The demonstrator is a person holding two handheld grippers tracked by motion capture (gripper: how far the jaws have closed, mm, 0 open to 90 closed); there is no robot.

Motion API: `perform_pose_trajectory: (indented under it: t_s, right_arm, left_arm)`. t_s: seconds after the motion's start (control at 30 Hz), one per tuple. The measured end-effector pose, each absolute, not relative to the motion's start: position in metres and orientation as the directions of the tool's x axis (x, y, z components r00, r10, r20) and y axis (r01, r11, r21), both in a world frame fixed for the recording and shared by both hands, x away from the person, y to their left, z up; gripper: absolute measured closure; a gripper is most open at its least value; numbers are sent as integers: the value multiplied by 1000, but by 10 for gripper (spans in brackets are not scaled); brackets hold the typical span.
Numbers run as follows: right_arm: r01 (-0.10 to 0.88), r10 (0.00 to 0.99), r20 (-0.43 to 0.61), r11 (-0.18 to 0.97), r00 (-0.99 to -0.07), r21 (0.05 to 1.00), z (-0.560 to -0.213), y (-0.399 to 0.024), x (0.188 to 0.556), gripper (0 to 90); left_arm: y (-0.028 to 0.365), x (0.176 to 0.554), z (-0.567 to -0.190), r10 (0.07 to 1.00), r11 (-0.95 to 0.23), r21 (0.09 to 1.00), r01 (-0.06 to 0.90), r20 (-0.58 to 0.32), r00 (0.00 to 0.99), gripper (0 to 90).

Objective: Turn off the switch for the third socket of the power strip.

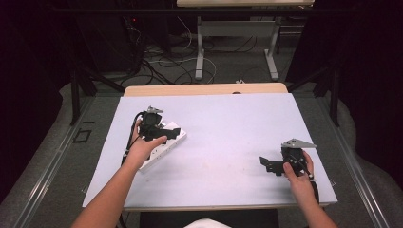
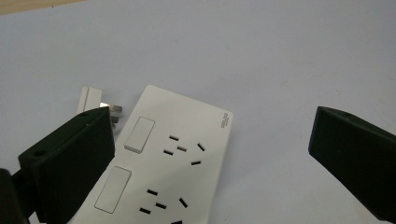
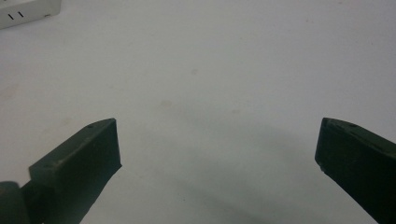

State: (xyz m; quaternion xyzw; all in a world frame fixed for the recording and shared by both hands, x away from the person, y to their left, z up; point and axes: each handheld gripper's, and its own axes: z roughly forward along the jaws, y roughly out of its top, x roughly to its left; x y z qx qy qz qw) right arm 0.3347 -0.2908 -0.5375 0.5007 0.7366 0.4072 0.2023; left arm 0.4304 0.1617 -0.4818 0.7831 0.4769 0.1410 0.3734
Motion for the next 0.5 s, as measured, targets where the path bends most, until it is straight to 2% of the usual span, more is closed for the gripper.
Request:
perform_pose_trajectory:
  t_s: [0.5]
  right_arm:
    - [576,903,114,164,-415,801,-537,-290,334,0]
  left_arm:
    - [181,403,-470,842,-215,765,607,-170,512,3]
